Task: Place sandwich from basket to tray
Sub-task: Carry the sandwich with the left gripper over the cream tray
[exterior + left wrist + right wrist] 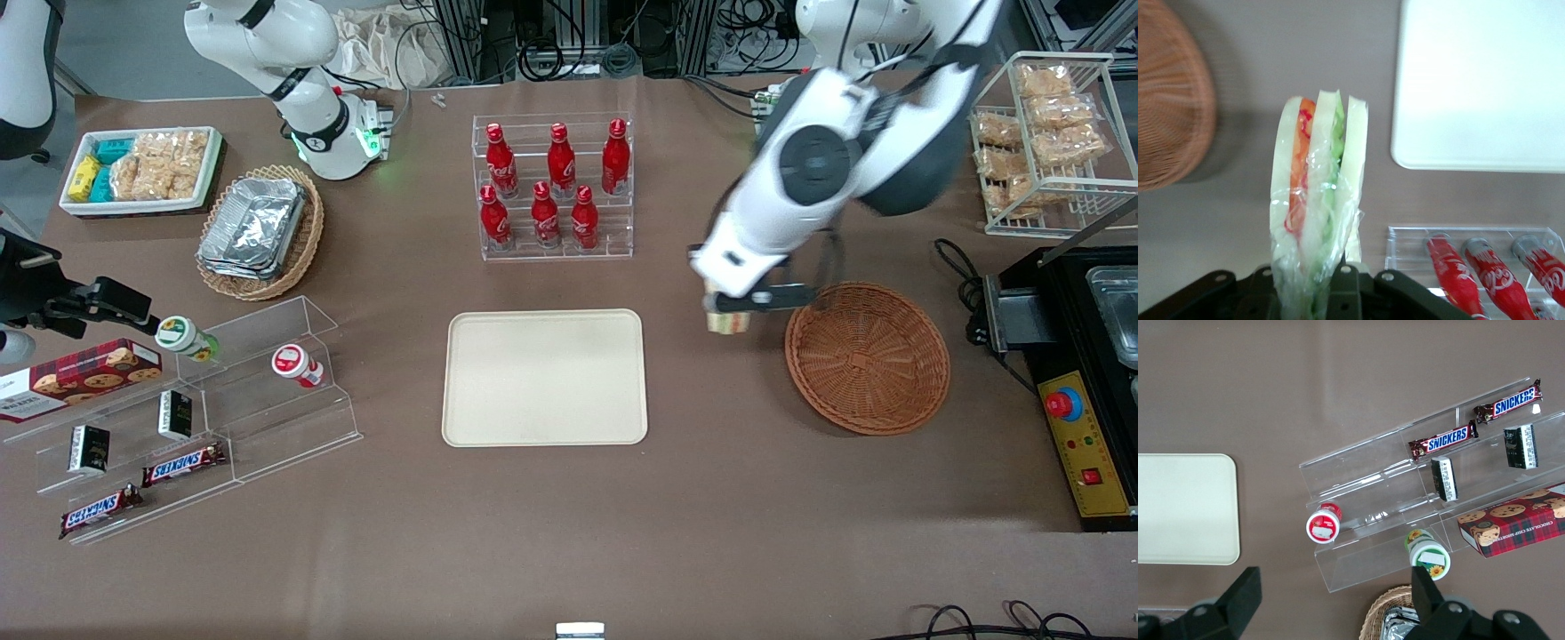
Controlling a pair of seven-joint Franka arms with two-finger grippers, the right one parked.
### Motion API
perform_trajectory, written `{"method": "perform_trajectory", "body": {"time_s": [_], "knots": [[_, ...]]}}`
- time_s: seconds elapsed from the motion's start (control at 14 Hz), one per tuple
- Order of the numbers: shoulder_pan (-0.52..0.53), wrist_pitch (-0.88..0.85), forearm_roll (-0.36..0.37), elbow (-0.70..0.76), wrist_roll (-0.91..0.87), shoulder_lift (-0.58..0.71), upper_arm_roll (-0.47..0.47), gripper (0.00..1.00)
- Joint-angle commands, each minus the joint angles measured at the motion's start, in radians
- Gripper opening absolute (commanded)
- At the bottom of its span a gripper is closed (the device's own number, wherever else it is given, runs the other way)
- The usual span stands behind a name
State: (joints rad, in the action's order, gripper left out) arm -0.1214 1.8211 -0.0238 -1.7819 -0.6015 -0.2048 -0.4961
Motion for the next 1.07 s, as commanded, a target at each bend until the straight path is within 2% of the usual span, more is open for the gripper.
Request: {"method": "perform_trajectory", "body": {"time_s": [0.0, 0.21, 0.36, 0.43, 0.57, 0.64, 0.71, 0.79, 0.86, 1.0], "knots": [[-0.095, 0.105, 0.077, 0.058, -0.042, -0.148, -0.009, 0.00], [-0.150, 0.300, 0.247, 0.087, -0.170, -0.342, -0.007, 0.00], [-0.193, 0.333, 0.352, 0.148, -0.242, -0.462, -0.006, 0.00], [-0.196, 0.334, 0.382, 0.177, -0.267, -0.508, -0.006, 0.00], [-0.195, 0.336, 0.386, 0.219, -0.291, -0.557, -0.004, 0.00], [-0.196, 0.336, 0.386, 0.237, -0.306, -0.574, -0.004, 0.04], [-0.196, 0.336, 0.387, 0.251, -0.329, -0.585, -0.004, 0.28], [-0.196, 0.336, 0.390, 0.256, -0.334, -0.590, -0.004, 0.86], [-0.196, 0.336, 0.395, 0.256, -0.336, -0.588, -0.004, 1.00], [-0.193, 0.325, 0.395, 0.268, -0.389, -0.555, -0.004, 1.00]]}}
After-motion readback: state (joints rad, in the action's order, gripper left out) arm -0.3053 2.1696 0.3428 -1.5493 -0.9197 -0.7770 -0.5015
